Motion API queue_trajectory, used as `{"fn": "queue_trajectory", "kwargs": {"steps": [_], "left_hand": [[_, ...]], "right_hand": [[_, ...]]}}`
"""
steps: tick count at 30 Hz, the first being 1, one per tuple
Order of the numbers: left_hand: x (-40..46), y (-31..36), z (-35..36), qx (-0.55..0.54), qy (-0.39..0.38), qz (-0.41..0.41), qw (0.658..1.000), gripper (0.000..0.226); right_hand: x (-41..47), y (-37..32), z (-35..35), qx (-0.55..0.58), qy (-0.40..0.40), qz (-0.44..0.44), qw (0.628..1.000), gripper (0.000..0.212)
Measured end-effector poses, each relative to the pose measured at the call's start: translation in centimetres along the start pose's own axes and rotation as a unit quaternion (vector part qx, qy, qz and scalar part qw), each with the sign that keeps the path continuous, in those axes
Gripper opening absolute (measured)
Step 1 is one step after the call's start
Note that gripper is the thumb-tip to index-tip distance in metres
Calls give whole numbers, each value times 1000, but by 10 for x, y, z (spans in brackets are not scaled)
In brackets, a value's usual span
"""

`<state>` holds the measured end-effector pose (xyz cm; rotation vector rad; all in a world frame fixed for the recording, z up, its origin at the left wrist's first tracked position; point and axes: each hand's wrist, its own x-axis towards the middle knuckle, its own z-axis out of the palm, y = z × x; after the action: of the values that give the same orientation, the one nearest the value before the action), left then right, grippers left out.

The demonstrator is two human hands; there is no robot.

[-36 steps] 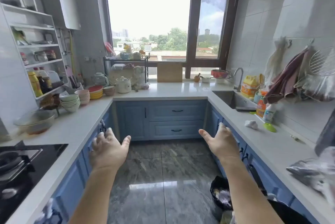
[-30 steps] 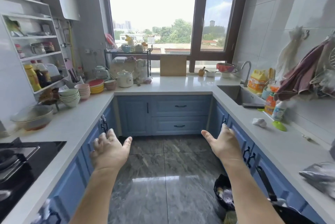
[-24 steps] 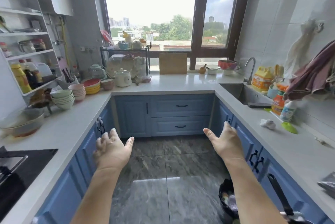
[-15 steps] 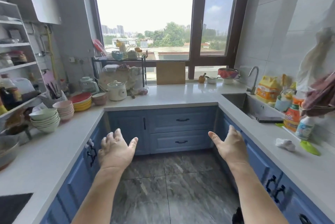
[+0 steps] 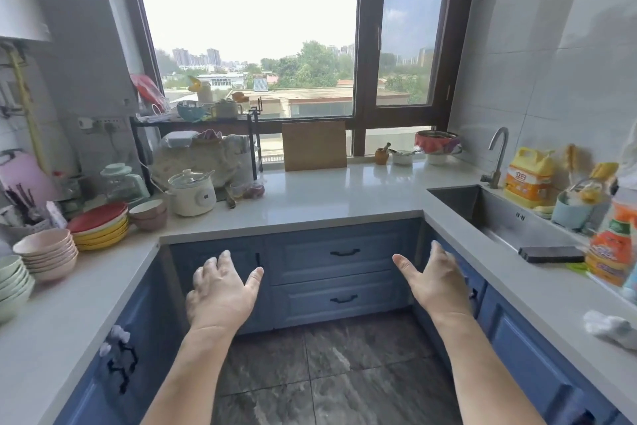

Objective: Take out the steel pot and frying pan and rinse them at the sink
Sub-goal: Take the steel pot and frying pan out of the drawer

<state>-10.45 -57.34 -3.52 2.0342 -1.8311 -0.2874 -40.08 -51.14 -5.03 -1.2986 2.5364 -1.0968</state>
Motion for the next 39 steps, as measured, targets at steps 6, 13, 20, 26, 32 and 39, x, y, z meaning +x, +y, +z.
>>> {"fn": "queue_trajectory", "kwargs": {"steps": [6, 13, 20, 26, 32, 39], "left_hand": [[115, 76, 39, -3, -5, 11, 1000, 76], [233, 140, 78, -15, -13, 2, 1000, 76], [337, 154, 119, -16, -25, -22, 999, 76], [442, 170, 153, -17, -31, -5, 999, 77], [546, 193, 175, 2, -24, 29, 999, 72], [613, 220, 217, 3, -31, 49, 998, 75]], "right_hand": [[133, 1, 42, -2, 6, -8, 1000, 89], [273, -10, 92, -18, 4, -16, 1000, 86], [366, -28, 166, -12, -37, -9, 999, 81], [440, -53, 229, -6, -44, 13, 999, 80], [510, -77, 276, 1, -23, 27, 999, 81], [560, -70, 315, 8, -4, 60, 998, 78]]}}
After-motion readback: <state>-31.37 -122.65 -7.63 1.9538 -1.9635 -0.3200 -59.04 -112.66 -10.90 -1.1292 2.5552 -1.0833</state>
